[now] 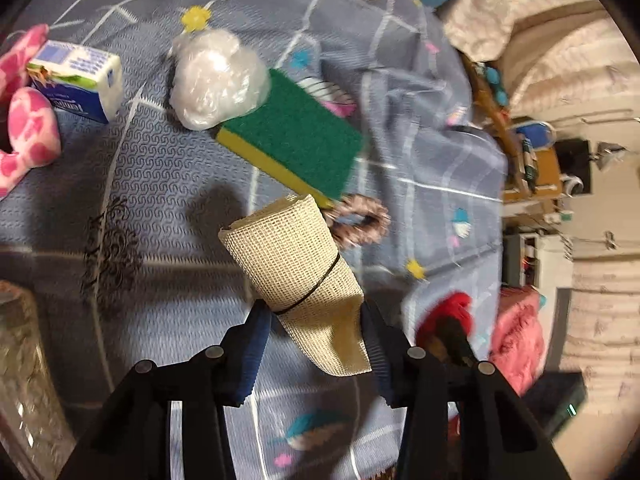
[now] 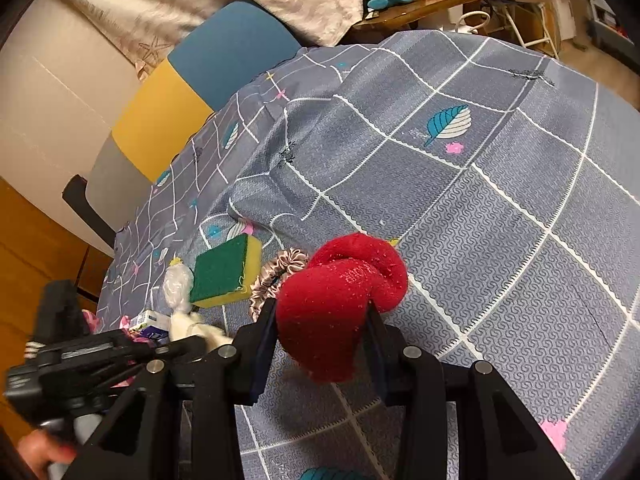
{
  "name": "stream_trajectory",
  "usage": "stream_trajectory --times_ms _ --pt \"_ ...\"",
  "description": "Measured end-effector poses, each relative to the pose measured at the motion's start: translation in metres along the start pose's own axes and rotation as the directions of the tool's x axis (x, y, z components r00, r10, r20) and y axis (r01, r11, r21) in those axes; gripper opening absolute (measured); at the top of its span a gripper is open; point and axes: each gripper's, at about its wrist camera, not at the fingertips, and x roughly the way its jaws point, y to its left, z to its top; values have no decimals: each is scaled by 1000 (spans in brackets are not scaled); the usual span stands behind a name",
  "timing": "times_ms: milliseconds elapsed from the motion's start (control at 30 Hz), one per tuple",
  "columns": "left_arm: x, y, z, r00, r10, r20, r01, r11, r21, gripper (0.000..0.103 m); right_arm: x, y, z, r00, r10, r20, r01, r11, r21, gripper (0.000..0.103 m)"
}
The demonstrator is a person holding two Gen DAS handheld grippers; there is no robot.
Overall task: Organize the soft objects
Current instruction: 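Carry the cream roll over the gold tray with the left gripper while the right holds the sock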
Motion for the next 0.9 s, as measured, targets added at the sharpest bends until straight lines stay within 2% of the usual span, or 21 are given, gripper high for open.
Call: stream_trajectory --times_ms 133,233,333,467,600,767,833,900 --pt "-25 -9 -14 997 -73 -6 73 996 58 47 0 3 -2 1000 3 4 -3 1000 -25 41" --pt "-50 -12 -29 992 -128 1 127 982 140 47 1 6 -4 1000 -4 8 4 999 -51 41" --pt "-73 -14 -45 991 -134 23 124 963 237 47 4 10 -8 1000 -2 -1 2 997 -72 41" --pt "-100 -8 -61 986 -166 24 152 946 285 47 5 21 -12 1000 -6 5 6 991 -135 41" --pt "-132 4 -83 978 -199 59 166 922 350 47 3 31 -15 1000 3 27 2 981 -194 41" --pt "-170 38 -108 961 -261 87 215 909 358 47 1 35 -18 999 35 33 -27 977 -211 41" --pt "-186 52 -119 955 -271 120 209 903 376 47 3 35 -19 999 38 30 -31 978 -208 41" --pt "-204 66 -130 951 -258 171 171 899 403 47 6 35 -22 999 39 19 -34 978 -206 41"
